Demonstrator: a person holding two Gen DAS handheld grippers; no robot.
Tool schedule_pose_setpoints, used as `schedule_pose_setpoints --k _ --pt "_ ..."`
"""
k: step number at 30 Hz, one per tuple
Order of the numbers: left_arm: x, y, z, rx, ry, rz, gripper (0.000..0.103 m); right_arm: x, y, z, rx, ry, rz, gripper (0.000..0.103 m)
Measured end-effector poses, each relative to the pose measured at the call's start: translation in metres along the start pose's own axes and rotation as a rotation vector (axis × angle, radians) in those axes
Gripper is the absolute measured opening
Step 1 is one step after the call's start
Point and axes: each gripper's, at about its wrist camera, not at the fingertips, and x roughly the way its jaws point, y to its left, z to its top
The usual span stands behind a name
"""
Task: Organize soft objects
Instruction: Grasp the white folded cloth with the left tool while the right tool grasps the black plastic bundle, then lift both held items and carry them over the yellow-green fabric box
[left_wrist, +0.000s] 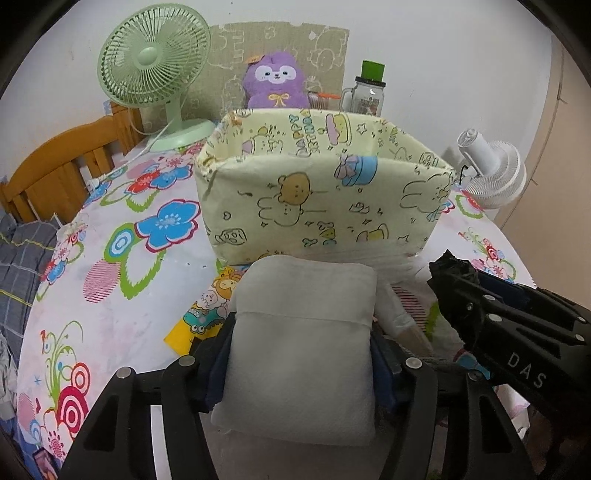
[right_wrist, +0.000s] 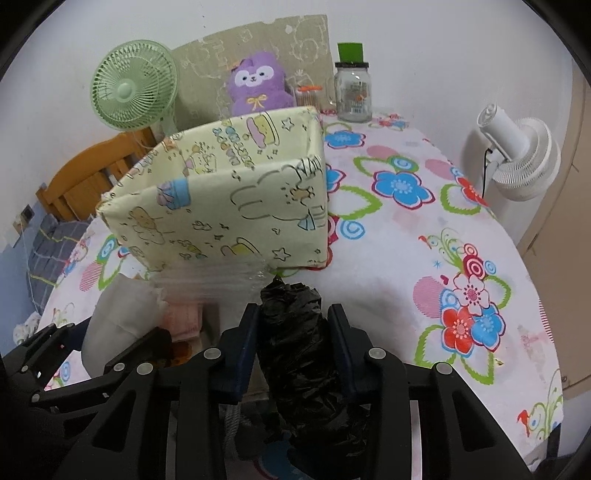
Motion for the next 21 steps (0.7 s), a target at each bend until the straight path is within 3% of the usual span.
schedule_pose_setpoints --k 21 --pt "-0.054 -0.002 0.018 0.018 -0.122 0.008 0.064 -0.056 0.017 0.008 -0.038 -0.11 0.011 0.041"
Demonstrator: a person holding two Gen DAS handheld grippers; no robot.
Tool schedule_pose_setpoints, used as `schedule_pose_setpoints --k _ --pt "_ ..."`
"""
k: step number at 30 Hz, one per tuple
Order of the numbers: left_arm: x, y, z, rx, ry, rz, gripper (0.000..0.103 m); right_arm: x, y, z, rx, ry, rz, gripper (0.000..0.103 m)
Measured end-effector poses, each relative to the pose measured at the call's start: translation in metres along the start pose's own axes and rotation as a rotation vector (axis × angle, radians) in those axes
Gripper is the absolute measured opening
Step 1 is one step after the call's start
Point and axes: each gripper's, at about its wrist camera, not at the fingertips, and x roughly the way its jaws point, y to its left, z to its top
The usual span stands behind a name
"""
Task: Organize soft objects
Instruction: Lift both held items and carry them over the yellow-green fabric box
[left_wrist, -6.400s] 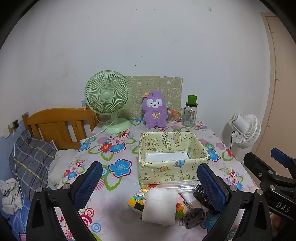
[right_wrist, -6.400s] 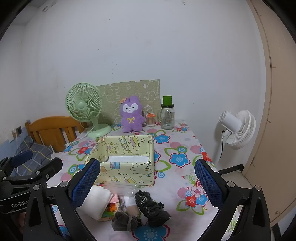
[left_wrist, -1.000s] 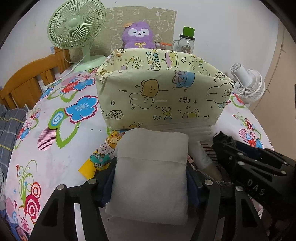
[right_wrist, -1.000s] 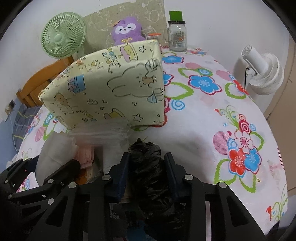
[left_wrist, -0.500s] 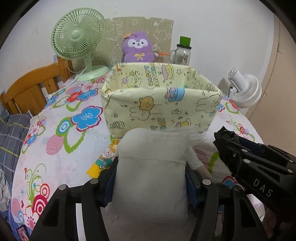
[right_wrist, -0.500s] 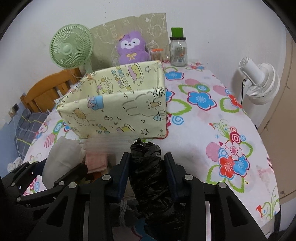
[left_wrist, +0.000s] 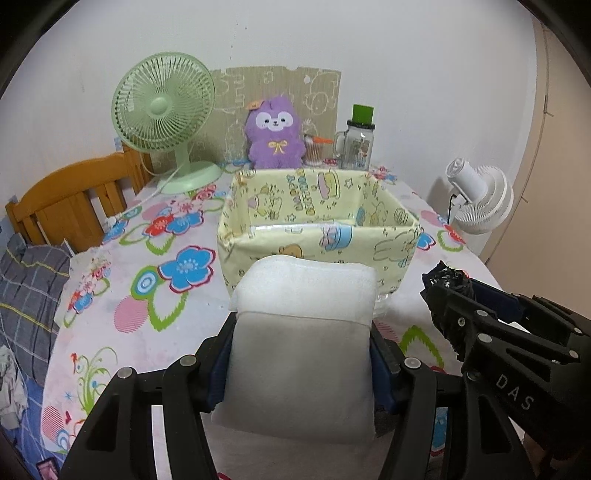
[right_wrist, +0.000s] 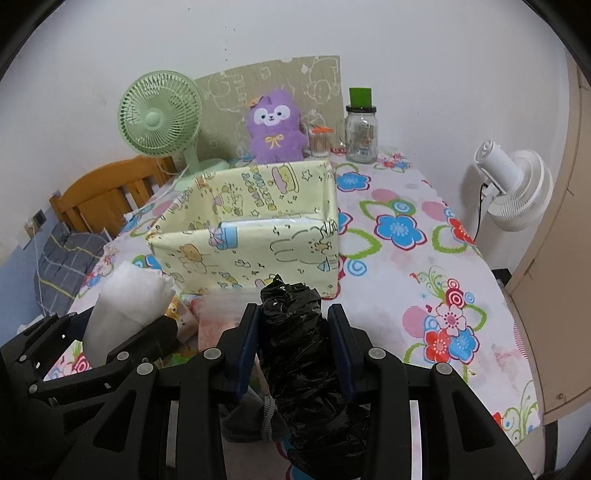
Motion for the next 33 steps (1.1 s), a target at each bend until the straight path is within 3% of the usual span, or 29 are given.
schedule_pose_setpoints --k 19,33 --pt "-0.033 0.008 0.039 0.012 -0.107 0.032 0.064 -0.032 0.015 0.036 -0.036 -0.094 0.007 0.041" --pt "-0.021 0.019 0.064 -0.007 -0.118 0.044 0.064 -0.03 0.02 0.066 -0.028 -0.139 0.024 0.041"
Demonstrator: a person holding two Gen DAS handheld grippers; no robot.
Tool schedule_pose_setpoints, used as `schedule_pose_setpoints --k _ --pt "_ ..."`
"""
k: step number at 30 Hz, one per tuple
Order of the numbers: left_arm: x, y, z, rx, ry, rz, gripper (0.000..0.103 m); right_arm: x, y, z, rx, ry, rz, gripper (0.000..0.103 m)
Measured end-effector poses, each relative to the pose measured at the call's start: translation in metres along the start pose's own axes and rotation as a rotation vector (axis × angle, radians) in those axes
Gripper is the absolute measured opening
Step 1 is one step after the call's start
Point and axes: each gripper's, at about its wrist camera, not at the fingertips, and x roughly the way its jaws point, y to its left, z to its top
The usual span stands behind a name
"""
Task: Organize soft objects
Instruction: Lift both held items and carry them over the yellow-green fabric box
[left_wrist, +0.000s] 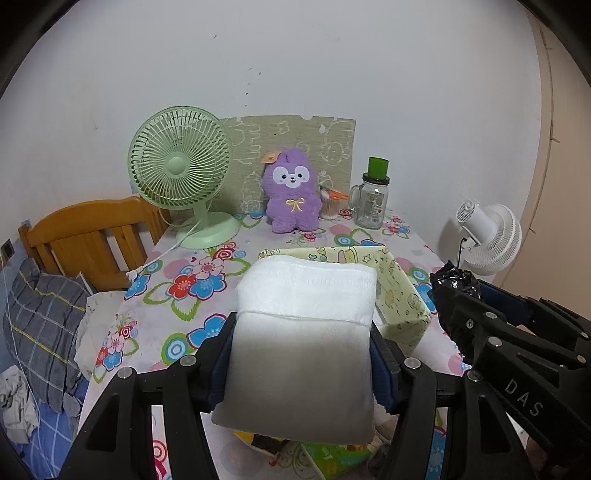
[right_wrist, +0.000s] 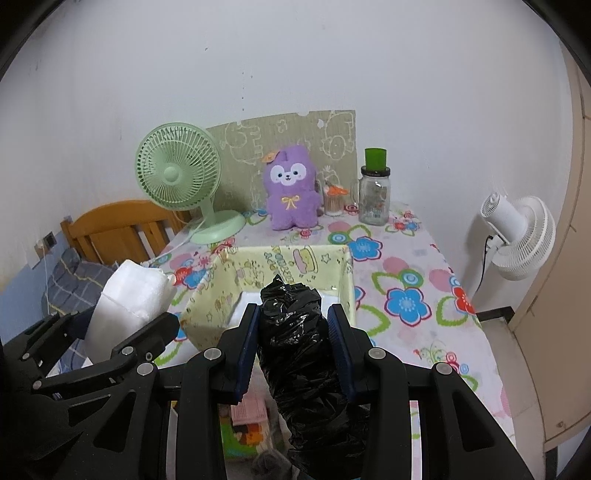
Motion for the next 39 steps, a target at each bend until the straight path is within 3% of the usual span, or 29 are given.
schedule_pose_setpoints --k 39 --pt "0.103 0.016 0.046 -0.031 0.081 0.023 0.064 0.105 -0.004 0.058 0.023 0.038 0.043 0.041"
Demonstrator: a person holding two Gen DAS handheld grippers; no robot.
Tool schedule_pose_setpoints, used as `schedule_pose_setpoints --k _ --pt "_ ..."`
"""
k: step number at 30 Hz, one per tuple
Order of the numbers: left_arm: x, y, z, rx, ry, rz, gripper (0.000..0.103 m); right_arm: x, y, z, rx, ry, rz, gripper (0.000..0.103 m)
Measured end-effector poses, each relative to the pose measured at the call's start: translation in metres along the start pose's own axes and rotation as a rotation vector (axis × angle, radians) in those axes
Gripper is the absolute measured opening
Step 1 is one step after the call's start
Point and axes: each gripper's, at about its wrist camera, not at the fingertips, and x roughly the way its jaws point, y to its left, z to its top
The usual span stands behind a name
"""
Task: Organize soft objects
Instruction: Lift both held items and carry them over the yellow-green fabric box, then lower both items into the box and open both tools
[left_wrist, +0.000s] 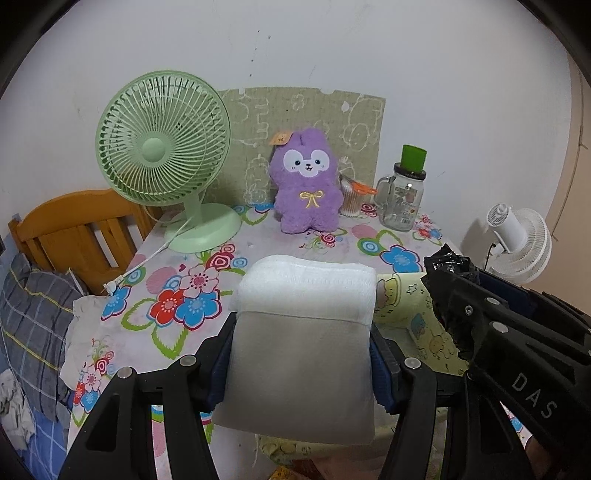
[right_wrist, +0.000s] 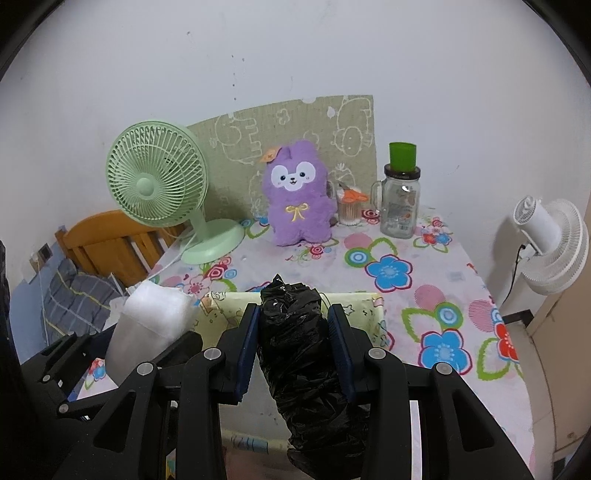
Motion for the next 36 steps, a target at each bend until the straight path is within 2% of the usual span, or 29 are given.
schedule_pose_setpoints --k 15,17,18,19,21,22,28,36 --pt "0.04 0.001 -0.001 -0.011 0.081 -0.012 0.068 0.048 -0.007 0.003 0.019 0.059 0.019 0.042" --pt "0.043 0.0 -0.002 -0.009 0.095 -0.032 0.072 0.053 -0.009 0.001 0.027 0.073 0.021 0.044" --pt "0.044 -0.001 -0.002 -0.008 0.099 -0.034 0.075 0.055 -0.009 0.0 0.03 0.079 0.018 0.05" --pt "0.046 -0.001 -0.003 -0.005 0.103 -0.032 0.078 0.057 -0.01 -0.001 0.031 0.084 0.012 0.061" --pt "0.046 -0.001 -0.003 -0.005 0.106 -0.03 0.084 0.062 -0.011 -0.002 0.034 0.101 -0.001 0.076" --pt "0.047 -0.001 -0.003 -0.007 0.107 -0.031 0.087 0.063 -0.012 -0.003 0.036 0.109 -0.004 0.079" --pt "0.047 -0.003 -0.004 -0.003 0.107 -0.035 0.095 0.065 -0.017 -0.008 0.041 0.123 -0.023 0.081" --pt "0.04 -0.008 -0.006 0.005 0.099 -0.044 0.098 0.059 -0.021 -0.01 0.052 0.129 -0.036 0.081"
